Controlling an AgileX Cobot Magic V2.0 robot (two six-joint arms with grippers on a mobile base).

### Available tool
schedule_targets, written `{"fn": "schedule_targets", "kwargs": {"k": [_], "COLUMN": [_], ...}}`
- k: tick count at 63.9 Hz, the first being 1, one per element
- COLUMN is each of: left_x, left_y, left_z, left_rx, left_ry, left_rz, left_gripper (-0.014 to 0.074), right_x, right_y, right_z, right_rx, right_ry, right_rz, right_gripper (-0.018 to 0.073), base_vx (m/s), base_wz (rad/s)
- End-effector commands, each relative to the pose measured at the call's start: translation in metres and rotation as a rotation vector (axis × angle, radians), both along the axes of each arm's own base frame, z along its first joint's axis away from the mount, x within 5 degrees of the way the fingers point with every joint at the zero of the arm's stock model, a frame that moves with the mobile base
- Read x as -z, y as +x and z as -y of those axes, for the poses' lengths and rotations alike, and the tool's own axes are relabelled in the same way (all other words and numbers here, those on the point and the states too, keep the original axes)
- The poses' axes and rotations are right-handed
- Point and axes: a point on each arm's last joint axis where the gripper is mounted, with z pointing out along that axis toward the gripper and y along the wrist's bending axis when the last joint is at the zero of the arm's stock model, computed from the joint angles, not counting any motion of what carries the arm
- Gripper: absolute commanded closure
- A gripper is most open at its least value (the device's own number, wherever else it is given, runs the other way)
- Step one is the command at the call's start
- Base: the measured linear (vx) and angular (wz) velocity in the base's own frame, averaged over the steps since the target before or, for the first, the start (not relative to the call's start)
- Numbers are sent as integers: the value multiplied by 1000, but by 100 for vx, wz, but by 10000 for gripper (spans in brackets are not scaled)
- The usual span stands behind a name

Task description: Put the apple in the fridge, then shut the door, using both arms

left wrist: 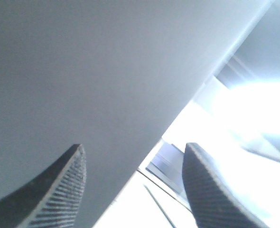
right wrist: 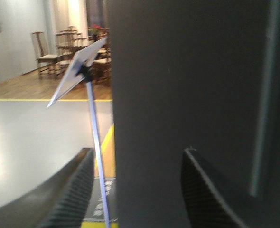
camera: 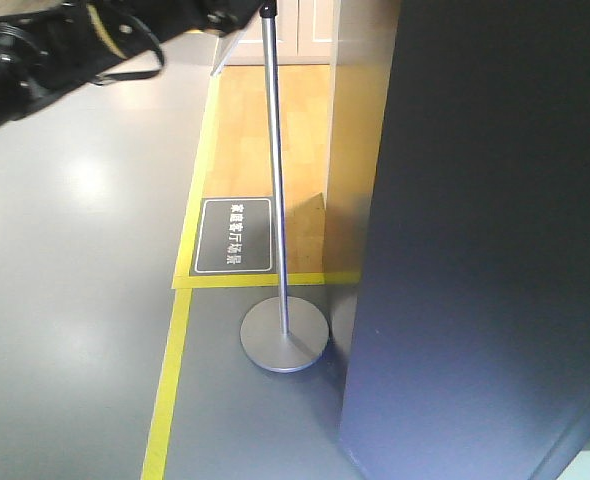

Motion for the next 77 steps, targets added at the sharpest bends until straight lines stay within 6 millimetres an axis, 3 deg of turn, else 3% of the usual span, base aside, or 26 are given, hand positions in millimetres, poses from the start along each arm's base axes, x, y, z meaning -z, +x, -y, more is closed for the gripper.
{"fn": "schedule_targets", "kwargs": {"k": [1, 21, 38, 51, 77], "left_x": [-37, -38, -36, -33, -32], "left_y": [-15, -12, -8, -5, -4], "left_z": [-18, -33, -43, -51, -55], "left_rx": [-7, -19, -54, -75, -85], "left_ry": [-95, -93, -79, -41, -27], "left_rz": [79, 97, 94, 102, 106], "left_gripper": [171, 171, 171, 171, 171], "right_x": [-25, -37, -34, -31, -32], "right_y": [40, 173, 247, 281, 308], "right_z": [11, 31, 38, 41, 44], "right_rx": [89, 196, 199, 202, 217], "right_ry": [-31, -57, -57, -55, -46], "right_rz": [107, 75, 25, 16, 46], "right_gripper": [97, 98, 98, 98, 98], "base_vx": [0, 0, 0, 0, 0], "base_wz": [0, 0, 0, 0, 0]}}
